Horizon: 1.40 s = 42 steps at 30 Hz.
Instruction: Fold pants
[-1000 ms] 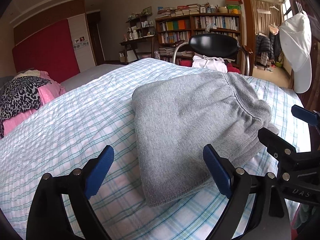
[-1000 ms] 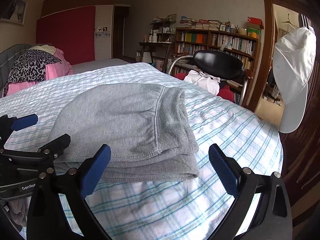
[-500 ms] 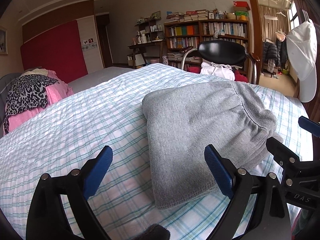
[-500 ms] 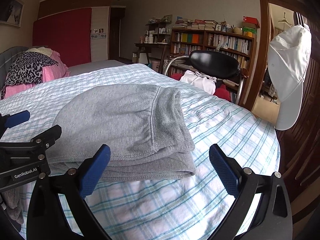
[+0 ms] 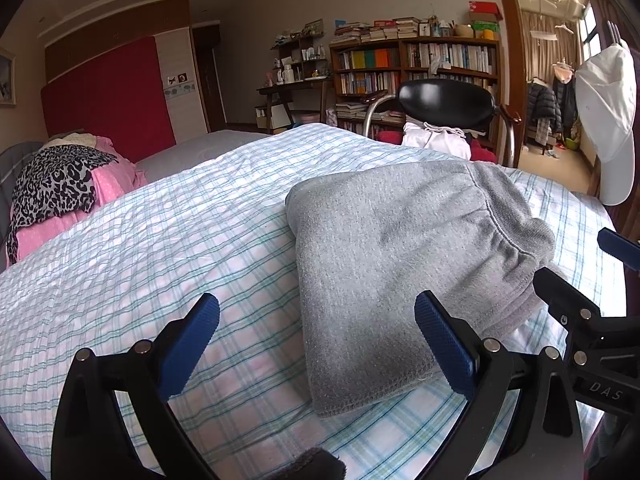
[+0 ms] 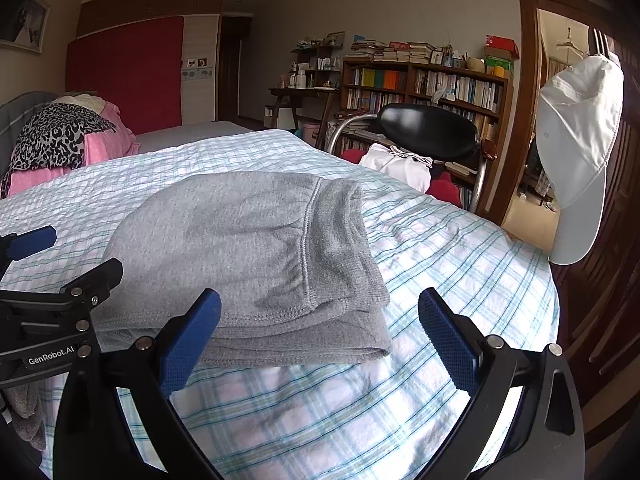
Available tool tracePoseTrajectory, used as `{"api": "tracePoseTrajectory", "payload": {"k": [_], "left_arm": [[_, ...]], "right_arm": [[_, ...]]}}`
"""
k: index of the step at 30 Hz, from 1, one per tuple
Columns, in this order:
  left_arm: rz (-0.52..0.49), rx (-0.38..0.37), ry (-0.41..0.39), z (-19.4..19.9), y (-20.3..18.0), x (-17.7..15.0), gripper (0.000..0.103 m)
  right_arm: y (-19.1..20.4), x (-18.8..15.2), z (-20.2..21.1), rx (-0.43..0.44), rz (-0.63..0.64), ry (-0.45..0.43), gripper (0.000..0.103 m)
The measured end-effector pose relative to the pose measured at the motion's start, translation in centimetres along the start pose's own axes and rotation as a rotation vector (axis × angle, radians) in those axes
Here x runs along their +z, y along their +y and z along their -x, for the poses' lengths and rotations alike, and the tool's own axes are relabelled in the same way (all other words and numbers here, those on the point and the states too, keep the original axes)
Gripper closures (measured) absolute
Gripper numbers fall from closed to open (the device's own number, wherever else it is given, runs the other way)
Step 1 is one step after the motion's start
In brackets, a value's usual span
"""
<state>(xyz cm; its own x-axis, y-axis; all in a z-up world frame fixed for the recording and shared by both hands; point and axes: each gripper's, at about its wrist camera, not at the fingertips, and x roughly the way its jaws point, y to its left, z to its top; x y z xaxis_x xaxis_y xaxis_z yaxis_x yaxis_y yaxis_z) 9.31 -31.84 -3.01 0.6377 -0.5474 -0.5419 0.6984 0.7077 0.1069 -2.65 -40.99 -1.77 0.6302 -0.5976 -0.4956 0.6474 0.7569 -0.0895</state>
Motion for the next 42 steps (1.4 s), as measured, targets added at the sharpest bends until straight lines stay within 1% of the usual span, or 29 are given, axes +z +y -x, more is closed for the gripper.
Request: {"api": "tracePoseTrajectory", "payload": {"k": [27, 32, 42], "left_arm": [[-0.029, -0.011, -0.021, 0.3, -0.62, 0.01, 0.006], [-0.042, 0.0, -0.037, 0.51, -0.8, 0.02, 0.006], [-0.047, -0.004, -0.026, 0.35, -0.94, 0.13, 0.006]], "right_arm": [[-0.15, -0.07, 0.1, -0.004, -0.007, -0.007, 0.003], [-0.24, -0.09, 0.09, -0.006, -0.012, -0.005, 0.003], [-0.38, -0.25, 0.13, -0.009, -0.024, 0.001, 0.003]]}}
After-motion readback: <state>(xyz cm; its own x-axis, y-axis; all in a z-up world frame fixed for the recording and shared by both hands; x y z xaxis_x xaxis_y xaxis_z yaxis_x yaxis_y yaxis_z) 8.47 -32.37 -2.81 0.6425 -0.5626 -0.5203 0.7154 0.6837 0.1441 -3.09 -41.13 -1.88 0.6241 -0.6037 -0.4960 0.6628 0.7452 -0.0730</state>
